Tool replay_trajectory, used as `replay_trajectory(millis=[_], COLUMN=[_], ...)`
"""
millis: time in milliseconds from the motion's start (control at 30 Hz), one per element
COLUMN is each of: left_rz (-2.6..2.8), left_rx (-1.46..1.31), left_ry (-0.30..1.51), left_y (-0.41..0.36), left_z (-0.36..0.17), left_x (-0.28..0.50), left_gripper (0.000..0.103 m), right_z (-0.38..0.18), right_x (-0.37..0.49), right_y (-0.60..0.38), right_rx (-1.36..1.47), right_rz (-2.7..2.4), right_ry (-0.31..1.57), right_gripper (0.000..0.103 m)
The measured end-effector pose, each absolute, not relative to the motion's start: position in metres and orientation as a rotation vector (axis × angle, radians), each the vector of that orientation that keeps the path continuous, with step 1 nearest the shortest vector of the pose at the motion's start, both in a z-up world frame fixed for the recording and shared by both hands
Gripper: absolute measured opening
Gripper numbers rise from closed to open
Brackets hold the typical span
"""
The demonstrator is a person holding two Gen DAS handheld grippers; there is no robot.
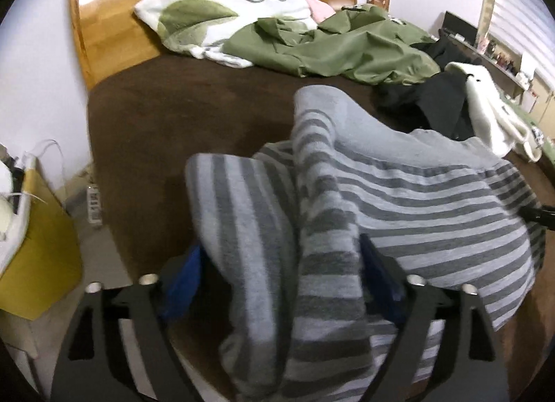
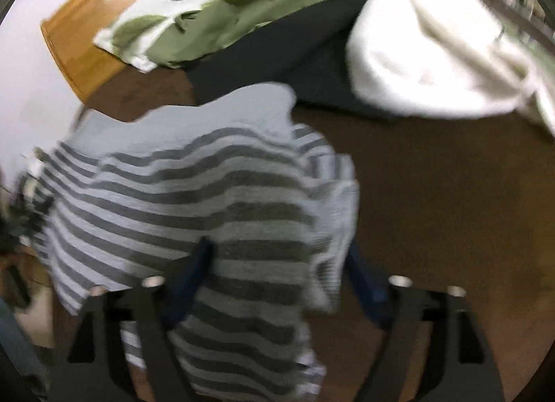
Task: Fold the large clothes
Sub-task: 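Carry the lifted hoodie with both tools across the bed, then lower the folded hoodie onto the bed and open both tools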
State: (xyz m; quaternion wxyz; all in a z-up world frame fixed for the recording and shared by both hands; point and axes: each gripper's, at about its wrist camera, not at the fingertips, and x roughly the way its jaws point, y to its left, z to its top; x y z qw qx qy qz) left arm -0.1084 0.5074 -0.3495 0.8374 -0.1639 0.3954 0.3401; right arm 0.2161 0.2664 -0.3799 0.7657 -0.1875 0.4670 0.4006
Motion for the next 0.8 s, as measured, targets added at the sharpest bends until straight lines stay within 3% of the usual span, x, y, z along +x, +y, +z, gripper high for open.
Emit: replay_trajectory(millis=[400,800], left_rz=[0.747,0.611], left_rx=[-0.362,-0.341], left_ry=[0.816,0.845], left_y=[0.485,0.435], left_z=[-0.290,-0.318], left_x=[-0.111,-0.064], left_gripper=[0.096,0.097], right_z=[-0.320,-0.353], right_x=[0.187,0.157], right_y=[0.252,0.288], right_rx=[-0.369,-0.396], right_rz=[0.859,0.927], right_ry=[0.906,0.975], right_gripper=[0.091,0.091])
